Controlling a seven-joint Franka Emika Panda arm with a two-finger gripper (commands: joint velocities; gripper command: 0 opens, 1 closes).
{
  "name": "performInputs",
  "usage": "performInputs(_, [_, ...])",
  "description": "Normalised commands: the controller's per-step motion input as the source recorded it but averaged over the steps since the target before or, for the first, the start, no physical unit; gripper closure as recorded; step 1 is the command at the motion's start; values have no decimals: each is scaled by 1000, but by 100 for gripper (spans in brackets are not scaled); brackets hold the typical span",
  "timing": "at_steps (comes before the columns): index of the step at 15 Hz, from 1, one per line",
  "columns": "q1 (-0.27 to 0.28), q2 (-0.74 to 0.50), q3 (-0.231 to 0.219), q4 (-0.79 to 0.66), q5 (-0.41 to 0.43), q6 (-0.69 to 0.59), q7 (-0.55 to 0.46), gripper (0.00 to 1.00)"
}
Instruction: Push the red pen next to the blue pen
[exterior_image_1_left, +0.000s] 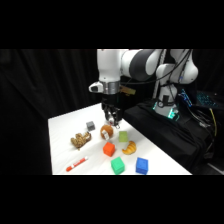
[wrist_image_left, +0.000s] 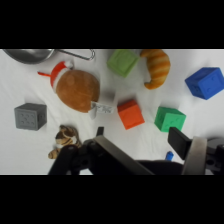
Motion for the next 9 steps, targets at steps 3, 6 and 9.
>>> performInputs(3, [-23, 62, 12, 77, 12, -16, -11, 0])
performInputs(6, [-44, 306, -11, 340, -24, -14, -19, 0])
performInputs(9, [-61, 517, -25, 581, -27, -15, -26, 0])
